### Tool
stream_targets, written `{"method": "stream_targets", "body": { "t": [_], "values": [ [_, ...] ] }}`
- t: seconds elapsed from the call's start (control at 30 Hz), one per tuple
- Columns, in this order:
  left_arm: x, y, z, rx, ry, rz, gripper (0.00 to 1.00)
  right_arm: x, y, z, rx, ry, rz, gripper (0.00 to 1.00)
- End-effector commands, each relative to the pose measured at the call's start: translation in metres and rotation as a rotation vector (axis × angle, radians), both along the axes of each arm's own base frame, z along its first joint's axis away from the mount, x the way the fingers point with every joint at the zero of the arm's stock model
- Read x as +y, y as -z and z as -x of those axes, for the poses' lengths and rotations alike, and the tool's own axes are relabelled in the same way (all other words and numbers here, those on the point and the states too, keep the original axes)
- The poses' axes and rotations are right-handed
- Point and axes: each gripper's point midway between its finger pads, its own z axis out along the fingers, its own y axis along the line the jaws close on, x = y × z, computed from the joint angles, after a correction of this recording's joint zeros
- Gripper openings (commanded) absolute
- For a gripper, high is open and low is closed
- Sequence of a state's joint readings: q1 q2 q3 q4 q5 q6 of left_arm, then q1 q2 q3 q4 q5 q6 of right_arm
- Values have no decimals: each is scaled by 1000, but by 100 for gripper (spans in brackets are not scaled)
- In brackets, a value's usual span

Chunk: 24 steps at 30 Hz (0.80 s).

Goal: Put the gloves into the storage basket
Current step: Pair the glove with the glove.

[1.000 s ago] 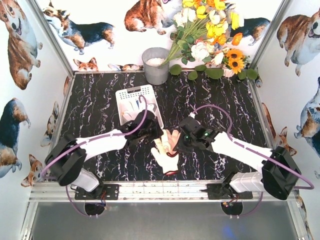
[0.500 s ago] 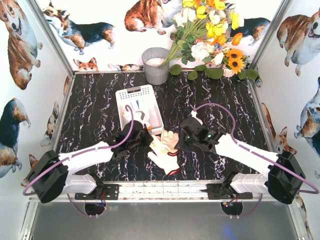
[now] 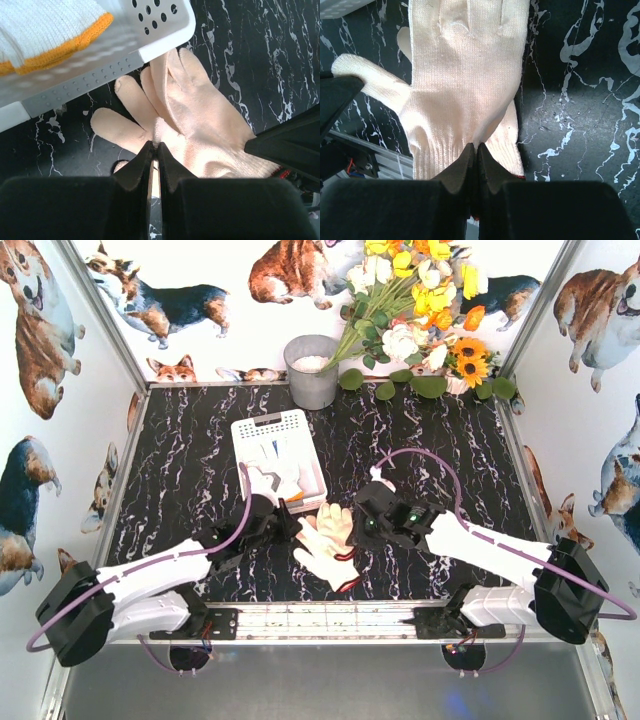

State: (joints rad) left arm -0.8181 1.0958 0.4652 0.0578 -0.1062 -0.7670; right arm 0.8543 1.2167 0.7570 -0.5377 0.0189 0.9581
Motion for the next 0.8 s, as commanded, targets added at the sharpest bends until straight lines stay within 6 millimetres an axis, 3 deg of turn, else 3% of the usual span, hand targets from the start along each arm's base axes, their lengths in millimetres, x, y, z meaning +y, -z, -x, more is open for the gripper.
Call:
{"method": "stream_targets", "body": {
  "t": [0.0, 0.27, 0.4, 0.77],
  "values": [
    [3, -4, 7, -27, 30, 10, 0, 13, -17, -14, -112, -44, -24, 0],
    [11, -1, 26, -21, 79, 12, 0, 20, -27, -18, -188, -114, -43, 0],
    [15, 7, 37, 6, 107, -1, 0, 23, -22, -16, -195, -158, -43, 0],
    [19, 5, 58, 31, 188, -14, 0, 28, -11, -16, -212, -237, -20, 0]
  ]
}}
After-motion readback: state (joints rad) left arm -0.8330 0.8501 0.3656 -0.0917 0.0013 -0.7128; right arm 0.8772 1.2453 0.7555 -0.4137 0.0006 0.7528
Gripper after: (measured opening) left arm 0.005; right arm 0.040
